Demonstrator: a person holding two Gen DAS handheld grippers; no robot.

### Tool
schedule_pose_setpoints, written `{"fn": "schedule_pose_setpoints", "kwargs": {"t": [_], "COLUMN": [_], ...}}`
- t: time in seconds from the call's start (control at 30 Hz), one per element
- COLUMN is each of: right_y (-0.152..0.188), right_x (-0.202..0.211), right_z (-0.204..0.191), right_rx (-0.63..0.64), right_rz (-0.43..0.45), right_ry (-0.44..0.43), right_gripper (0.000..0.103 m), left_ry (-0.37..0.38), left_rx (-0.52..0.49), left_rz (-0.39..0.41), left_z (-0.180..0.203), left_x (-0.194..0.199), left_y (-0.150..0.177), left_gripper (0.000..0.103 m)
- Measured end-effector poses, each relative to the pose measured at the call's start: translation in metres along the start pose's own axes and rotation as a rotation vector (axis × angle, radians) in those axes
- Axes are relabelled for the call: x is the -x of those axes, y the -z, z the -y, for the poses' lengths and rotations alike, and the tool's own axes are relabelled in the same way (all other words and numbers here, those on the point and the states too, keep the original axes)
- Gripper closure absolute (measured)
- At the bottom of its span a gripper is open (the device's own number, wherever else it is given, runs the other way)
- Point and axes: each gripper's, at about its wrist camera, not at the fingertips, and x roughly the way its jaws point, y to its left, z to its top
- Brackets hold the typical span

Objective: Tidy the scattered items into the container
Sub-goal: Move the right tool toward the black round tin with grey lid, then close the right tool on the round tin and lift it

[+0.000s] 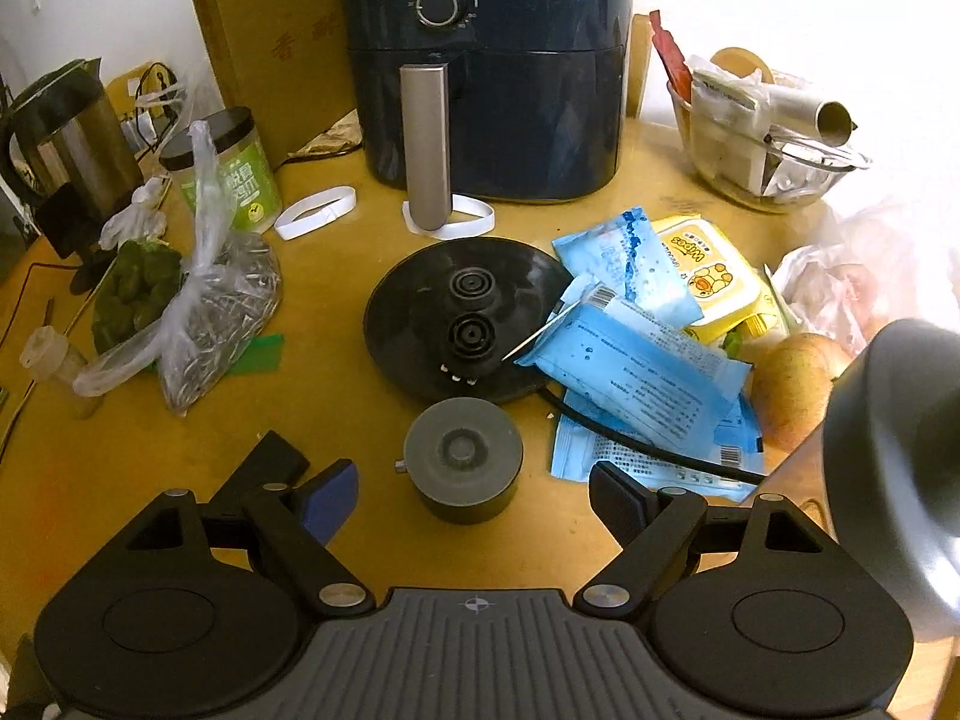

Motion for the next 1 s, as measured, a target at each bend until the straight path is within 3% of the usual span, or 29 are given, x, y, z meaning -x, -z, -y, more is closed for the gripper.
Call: {"fn": "schedule_pose_setpoints", "kwargs": {"t": [0.63,1.0], "right_y": [0.0,-0.004], "right_x": [-0.052,-0.068], "right_z": [-0.005,-0.006], "right_rx": [0.003,-0.046], "right_rz": [-0.005,-0.025], "right_ry": [0.036,0.038], "right_gripper": [0.024,0.039], "left_ry": [-0.035,-0.014], "left_rx": [0.138,0.167], "left_rz": [-0.028,-0.01], "left_z": [-0.04,-0.043], "left_x": [0.005,0.008], "left_y": [0.037,0.042], "left_gripper": [0.004,0.005]}}
